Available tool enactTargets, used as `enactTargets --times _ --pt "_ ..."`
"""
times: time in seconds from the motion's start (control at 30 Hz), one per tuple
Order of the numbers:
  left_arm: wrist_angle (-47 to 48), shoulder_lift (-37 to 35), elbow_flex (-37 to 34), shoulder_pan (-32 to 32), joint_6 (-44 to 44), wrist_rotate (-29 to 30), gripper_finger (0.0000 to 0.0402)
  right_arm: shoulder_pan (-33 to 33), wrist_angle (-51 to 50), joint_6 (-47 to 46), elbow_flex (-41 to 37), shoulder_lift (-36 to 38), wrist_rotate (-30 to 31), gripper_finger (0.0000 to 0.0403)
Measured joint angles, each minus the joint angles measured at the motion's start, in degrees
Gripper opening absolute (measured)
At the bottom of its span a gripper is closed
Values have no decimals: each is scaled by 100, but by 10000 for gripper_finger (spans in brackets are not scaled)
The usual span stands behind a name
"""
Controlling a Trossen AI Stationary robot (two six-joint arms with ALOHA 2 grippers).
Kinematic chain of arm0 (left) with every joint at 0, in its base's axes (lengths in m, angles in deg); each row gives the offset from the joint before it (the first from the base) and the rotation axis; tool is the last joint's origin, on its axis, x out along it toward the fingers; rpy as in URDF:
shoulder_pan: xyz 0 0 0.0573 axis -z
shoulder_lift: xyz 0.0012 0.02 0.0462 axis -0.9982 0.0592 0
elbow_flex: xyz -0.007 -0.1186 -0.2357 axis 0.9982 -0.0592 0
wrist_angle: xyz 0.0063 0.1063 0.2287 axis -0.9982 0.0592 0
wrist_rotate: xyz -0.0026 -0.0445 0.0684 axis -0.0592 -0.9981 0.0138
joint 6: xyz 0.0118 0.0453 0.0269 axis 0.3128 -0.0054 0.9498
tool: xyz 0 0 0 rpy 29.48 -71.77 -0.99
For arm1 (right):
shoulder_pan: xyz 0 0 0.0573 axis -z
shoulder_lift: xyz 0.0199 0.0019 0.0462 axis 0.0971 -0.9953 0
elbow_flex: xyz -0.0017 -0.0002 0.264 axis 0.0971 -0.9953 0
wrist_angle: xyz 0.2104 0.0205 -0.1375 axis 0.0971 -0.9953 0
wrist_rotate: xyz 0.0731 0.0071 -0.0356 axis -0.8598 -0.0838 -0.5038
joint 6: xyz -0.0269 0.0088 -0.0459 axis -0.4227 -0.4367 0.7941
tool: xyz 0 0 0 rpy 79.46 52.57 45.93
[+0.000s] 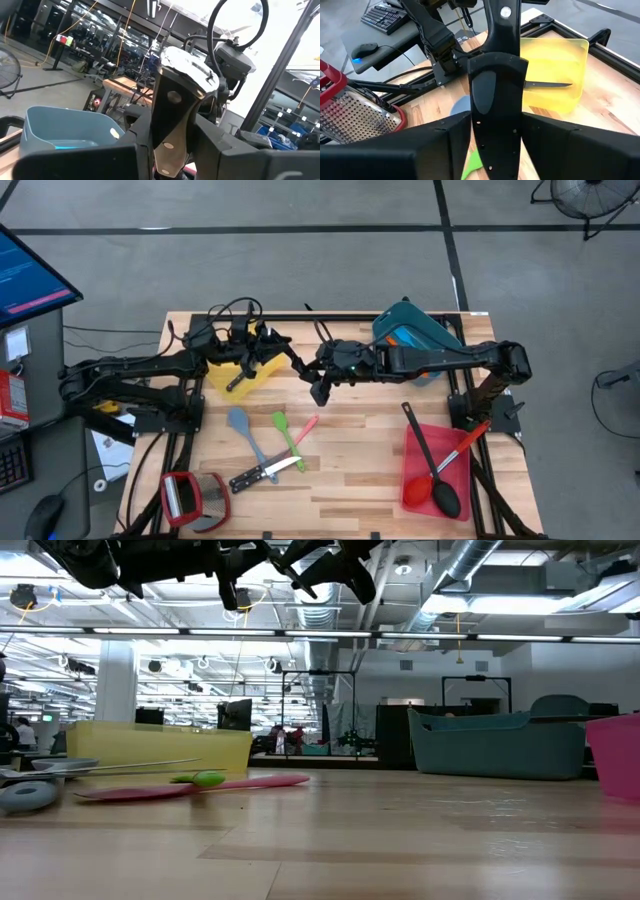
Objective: Pick & Place Kitchen Items
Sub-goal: Put the black knife into the yellow bin
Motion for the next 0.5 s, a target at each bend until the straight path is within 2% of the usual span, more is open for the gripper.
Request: enactTargets --times 0.27,0.37,0.5 --pt "32 2 0 -1 7 -2 67 0 11 -3 0 11 -18 267" --pt "29 2 0 -2 5 -2 67 0 -49 -2 0 51 -96 285" --pt "27 2 0 -2 5 -21 67 0 -246 0 0 312 -344 290"
